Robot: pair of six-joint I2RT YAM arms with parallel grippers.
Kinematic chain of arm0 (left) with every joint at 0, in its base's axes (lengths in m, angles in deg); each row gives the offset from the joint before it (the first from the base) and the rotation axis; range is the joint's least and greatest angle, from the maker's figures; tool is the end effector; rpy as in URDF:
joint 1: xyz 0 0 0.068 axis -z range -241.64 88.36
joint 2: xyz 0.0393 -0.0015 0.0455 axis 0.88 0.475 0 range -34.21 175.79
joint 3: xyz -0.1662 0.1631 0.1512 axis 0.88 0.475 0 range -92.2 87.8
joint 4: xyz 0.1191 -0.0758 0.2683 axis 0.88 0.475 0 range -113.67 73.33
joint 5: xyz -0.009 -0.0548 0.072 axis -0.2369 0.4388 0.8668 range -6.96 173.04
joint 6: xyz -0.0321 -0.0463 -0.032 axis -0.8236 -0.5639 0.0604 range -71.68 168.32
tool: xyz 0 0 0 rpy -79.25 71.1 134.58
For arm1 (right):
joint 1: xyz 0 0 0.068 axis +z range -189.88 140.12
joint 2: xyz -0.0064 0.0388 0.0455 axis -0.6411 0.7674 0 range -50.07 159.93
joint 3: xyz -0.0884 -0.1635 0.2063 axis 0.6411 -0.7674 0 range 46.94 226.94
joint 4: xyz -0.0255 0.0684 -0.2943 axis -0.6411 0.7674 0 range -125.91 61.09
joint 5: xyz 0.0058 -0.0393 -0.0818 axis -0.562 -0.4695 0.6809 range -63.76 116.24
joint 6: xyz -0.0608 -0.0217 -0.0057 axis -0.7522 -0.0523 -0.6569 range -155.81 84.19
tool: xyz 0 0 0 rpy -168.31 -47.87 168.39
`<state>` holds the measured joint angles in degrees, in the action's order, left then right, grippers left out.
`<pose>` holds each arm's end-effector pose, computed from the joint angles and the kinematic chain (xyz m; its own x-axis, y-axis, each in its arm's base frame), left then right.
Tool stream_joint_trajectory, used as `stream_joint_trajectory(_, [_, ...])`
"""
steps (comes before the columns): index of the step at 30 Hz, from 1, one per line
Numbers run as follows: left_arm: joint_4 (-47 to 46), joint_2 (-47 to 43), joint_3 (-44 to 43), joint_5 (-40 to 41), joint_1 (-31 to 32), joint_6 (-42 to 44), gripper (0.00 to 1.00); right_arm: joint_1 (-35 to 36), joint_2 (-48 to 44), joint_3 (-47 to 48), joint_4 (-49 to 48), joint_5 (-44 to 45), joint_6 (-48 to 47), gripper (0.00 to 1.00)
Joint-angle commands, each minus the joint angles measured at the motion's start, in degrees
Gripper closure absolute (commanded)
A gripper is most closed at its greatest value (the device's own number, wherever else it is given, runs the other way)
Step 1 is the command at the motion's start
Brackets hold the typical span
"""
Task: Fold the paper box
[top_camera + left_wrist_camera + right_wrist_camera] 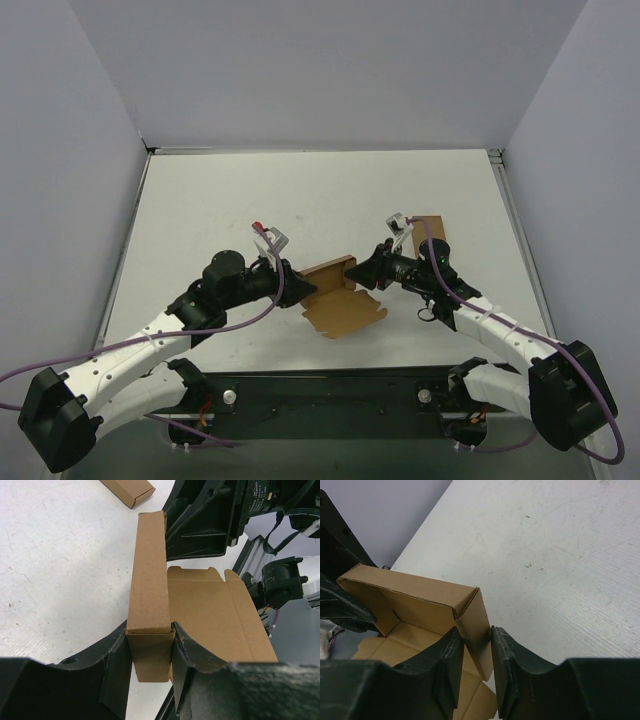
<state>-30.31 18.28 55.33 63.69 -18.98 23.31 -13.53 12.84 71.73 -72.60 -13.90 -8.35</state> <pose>0.1848 -0.1932 0.2561 -0.5248 -0.0588 -0.8492 0.7223 0.4971 -0.4808 0.2317 0.1512 0.2190 -0.4426 0.1743 -0.8796 -0.8032 0.3592 0.4753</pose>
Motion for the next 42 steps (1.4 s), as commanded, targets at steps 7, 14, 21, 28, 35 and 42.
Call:
stream_joint_trajectory(7, [-3.48,-2.13,-1.89,-2.44,0.5,1.11,0.78,3.97,-1.13,4.29,12.13,12.43,-10.75,0.81])
stream_joint_trajectory(14, [-2.25,-1.34,-3.04,-1.74,0.59,2.07,0.78,12.41,2.03,8.95,20.25,31.93,-15.95,0.94])
stream_joint_trajectory(21, [-0.22,-1.95,-3.83,0.72,0.68,3.66,0.78,15.31,5.54,10.18,22.62,43.46,-17.35,1.0])
stream_joint_trajectory(28, [1.71,-1.78,-5.06,2.65,0.85,4.98,0.78,18.03,9.06,11.5,24.12,53.56,-19.2,1.0])
stream_joint_trajectory(35, [1.54,-1.25,-5.24,3.36,0.94,5.41,0.78,19.62,12.31,13.26,25.96,61.22,-19.03,1.0])
stream_joint_trajectory(42, [1.54,-1.07,-5.24,3.97,0.85,5.68,0.78,20.23,14.17,13.44,25.18,61.77,-19.02,1.0])
